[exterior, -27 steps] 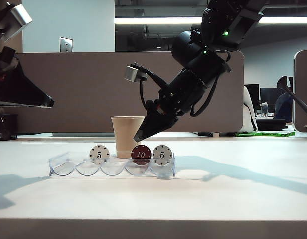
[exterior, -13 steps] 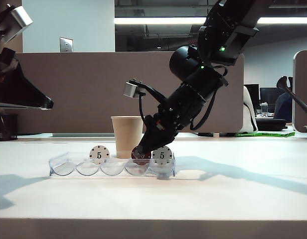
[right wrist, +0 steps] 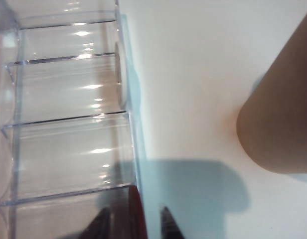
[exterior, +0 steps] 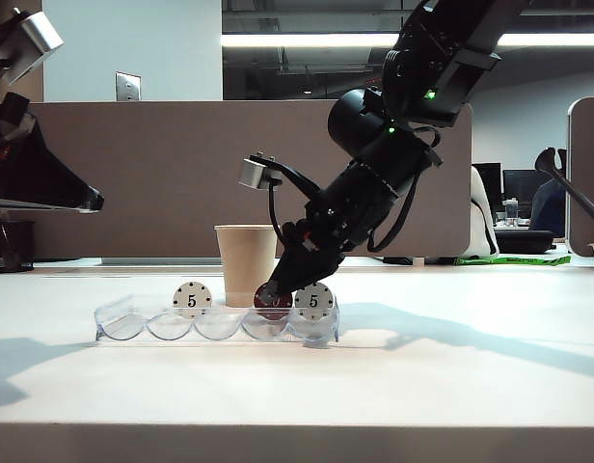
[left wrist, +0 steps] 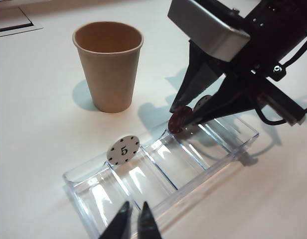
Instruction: Pick up the chip with the greater value and put it into the paper cup.
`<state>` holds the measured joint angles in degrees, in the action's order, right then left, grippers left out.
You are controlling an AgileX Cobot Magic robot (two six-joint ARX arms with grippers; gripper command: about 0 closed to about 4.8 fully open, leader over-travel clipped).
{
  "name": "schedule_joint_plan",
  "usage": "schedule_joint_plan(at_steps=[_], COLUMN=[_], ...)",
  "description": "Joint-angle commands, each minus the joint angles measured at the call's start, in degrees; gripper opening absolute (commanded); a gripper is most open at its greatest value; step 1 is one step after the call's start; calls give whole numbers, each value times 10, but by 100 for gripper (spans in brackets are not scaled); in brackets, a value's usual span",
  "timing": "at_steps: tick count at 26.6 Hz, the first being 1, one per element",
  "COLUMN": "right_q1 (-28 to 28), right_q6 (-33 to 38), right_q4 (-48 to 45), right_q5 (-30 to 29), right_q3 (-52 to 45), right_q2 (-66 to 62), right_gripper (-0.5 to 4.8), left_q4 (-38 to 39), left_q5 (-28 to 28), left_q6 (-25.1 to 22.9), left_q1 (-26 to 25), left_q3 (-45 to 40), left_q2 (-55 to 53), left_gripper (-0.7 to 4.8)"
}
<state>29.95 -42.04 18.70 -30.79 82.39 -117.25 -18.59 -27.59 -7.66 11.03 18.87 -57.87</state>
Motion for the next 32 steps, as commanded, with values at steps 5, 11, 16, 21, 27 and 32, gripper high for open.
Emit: schedule_joint_plan(at_steps=[5, 11, 16, 21, 27, 32], right_q1=[0, 0, 0, 0, 0, 0], right_q6=[1, 3, 4, 5, 5, 5], right_q4=[-10, -10, -10, -5, 5, 7], right_q5=[-2, -2, -2, 2, 2, 2], right_q3=[2, 2, 2, 2, 2, 2], right_q2=[4, 4, 11, 16, 16, 16], right_gripper=[139, 139, 139, 138, 103, 71], left_q4=[-3, -3, -3, -3, -3, -3], left_q5=[-1, -1, -1, -1, -1, -1], left_q6=[2, 2, 2, 2, 2, 2], left_q1=[0, 0, 0, 0, 0, 0], left_q3=[3, 3, 3, 3, 3, 3], left_q2=[1, 1, 1, 1, 1, 1], left_gripper=[27, 27, 27, 27, 27, 27])
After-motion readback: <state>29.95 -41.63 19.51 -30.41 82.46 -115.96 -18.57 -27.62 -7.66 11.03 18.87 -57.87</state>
